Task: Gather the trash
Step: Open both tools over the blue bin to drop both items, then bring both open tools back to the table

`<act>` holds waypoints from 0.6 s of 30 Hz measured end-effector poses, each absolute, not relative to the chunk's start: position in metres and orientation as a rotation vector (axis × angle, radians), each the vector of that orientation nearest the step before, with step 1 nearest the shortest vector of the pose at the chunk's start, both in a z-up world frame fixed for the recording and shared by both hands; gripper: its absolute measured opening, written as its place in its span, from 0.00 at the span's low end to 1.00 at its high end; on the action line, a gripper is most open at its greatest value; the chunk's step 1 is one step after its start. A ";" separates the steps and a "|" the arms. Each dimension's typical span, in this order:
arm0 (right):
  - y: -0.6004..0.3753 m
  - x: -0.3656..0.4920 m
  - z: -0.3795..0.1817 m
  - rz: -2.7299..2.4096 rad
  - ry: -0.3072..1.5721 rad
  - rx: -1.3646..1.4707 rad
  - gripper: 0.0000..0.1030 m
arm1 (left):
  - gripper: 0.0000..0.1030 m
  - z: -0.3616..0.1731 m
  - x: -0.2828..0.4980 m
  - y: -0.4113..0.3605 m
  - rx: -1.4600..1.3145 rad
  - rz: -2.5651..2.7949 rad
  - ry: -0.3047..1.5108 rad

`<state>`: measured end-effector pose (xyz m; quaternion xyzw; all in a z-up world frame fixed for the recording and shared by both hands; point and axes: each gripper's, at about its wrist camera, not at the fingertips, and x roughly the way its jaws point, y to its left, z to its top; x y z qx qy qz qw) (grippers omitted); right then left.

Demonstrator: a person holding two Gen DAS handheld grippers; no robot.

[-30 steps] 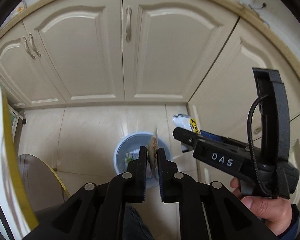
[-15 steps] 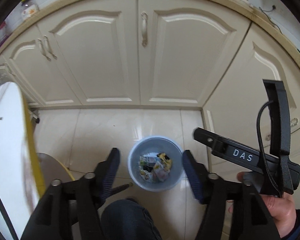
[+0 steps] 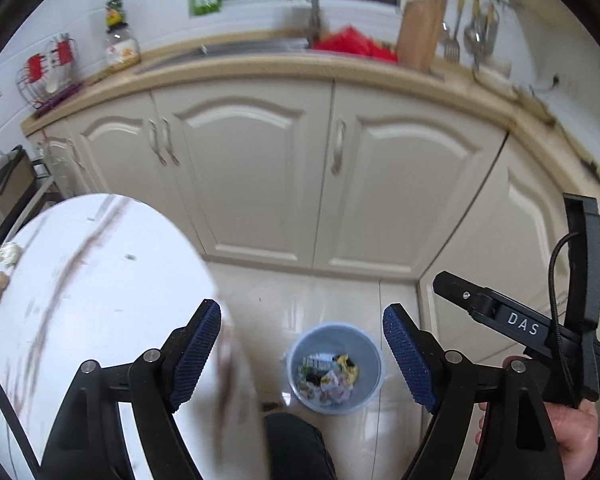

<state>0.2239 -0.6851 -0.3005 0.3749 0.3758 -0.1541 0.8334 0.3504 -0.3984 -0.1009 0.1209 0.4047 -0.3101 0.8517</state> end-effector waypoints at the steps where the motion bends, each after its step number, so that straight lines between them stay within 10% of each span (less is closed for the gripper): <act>1: -0.678 0.225 -0.289 -0.318 0.779 0.779 1.00 | 0.81 -0.091 0.343 -0.380 0.241 -0.647 0.834; 18: -0.509 0.267 -0.150 -0.086 0.619 0.527 1.00 | 0.98 -0.027 0.278 -0.161 0.027 -0.408 0.675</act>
